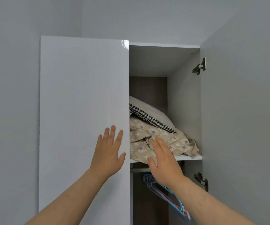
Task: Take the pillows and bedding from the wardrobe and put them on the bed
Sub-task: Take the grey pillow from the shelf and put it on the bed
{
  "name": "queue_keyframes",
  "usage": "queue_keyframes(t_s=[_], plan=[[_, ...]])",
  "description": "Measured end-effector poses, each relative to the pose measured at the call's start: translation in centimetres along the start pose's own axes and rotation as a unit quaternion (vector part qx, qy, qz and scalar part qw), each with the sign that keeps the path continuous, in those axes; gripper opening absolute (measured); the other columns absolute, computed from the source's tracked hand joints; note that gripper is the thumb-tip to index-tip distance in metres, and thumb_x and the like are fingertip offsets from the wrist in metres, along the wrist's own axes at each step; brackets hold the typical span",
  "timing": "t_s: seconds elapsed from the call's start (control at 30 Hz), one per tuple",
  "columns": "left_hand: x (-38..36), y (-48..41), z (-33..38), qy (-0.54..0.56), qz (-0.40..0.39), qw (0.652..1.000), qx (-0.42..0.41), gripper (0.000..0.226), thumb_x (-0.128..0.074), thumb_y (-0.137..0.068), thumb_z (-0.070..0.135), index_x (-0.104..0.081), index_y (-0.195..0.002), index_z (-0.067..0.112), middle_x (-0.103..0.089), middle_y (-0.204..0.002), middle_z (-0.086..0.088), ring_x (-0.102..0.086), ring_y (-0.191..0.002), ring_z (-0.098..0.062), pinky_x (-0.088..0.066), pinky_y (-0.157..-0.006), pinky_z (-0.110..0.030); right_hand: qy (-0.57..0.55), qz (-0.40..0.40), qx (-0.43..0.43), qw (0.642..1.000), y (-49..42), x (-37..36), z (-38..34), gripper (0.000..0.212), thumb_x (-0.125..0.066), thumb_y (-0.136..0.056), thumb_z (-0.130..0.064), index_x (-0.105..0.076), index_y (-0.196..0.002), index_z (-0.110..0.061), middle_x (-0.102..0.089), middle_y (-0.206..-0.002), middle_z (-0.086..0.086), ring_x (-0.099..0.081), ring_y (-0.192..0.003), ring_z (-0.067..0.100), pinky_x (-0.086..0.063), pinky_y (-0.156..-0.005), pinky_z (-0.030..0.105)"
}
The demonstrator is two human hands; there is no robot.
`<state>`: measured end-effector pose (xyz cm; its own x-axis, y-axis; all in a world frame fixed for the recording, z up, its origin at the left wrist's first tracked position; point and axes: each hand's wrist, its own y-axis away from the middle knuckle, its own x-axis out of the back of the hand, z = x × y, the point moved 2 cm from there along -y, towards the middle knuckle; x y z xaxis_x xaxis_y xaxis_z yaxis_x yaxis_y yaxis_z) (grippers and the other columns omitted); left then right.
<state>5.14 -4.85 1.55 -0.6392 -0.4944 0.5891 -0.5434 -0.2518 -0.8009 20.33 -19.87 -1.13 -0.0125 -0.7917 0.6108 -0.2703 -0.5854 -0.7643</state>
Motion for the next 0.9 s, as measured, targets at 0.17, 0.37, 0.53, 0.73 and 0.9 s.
queue_keyframes(t_s=[0.17,0.37,0.53,0.73,0.9], plan=[[-5.3,-3.6,0.1,-0.119,-0.041,0.977,-0.171,0.054,-0.057,-0.087,0.039,-0.051,-0.137,0.022,-0.027,-0.154,-0.016,-0.019,-0.142,-0.038,-0.014,-0.109,-0.064,0.113,-0.134,-0.005,0.984,-2.8,-6.7,3.7,0.059,-0.029,-0.099,-0.036,-0.009,-0.154,-0.026,0.0,-0.163,0.004,0.006,-0.148,0.022,0.002,-0.118,0.039],[-9.7,-6.7,-0.2,-0.232,-0.085,0.957,-0.15,0.051,-0.022,-0.097,0.048,-0.05,-0.133,0.025,0.004,-0.16,-0.012,0.014,-0.142,-0.04,0.014,-0.099,-0.071,0.165,-0.209,-0.032,0.963,-4.3,-12.3,7.4,0.057,-0.021,-0.098,-0.044,-0.014,-0.153,-0.029,-0.018,-0.161,0.004,-0.007,-0.147,0.026,0.002,-0.115,0.054],[-9.9,-7.1,1.5,-0.257,-0.093,0.956,-0.112,0.049,-0.035,-0.091,0.051,-0.058,-0.123,0.022,-0.021,-0.155,-0.013,0.014,-0.139,-0.047,0.012,-0.094,-0.08,0.15,-0.161,-0.025,0.975,-4.8,-13.2,8.0,0.054,-0.021,-0.095,-0.051,-0.035,-0.143,-0.031,-0.043,-0.145,0.002,-0.029,-0.137,0.027,-0.008,-0.111,0.055],[-6.1,-4.3,2.6,-0.18,-0.056,0.977,-0.097,0.03,-0.058,-0.067,0.033,-0.069,-0.086,0.012,-0.057,-0.124,-0.015,-0.02,-0.136,-0.051,-0.01,-0.097,-0.079,0.131,-0.216,-0.033,0.967,-4.8,-12.7,8.4,0.059,-0.018,-0.097,-0.051,-0.021,-0.151,-0.029,-0.024,-0.158,0.005,-0.012,-0.146,0.027,0.001,-0.114,0.054],[-1.6,0.1,2.7,-0.105,0.025,0.988,-0.111,0.024,-0.055,-0.059,0.025,-0.064,-0.076,0.009,-0.057,-0.122,-0.015,-0.019,-0.134,-0.053,-0.016,-0.102,-0.074,-0.037,-0.179,-0.07,0.981,-4.4,-11.5,6.8,0.055,-0.024,-0.101,-0.043,-0.024,-0.152,-0.023,-0.006,-0.163,0.008,0.0,-0.148,0.023,0.003,-0.117,0.045]])
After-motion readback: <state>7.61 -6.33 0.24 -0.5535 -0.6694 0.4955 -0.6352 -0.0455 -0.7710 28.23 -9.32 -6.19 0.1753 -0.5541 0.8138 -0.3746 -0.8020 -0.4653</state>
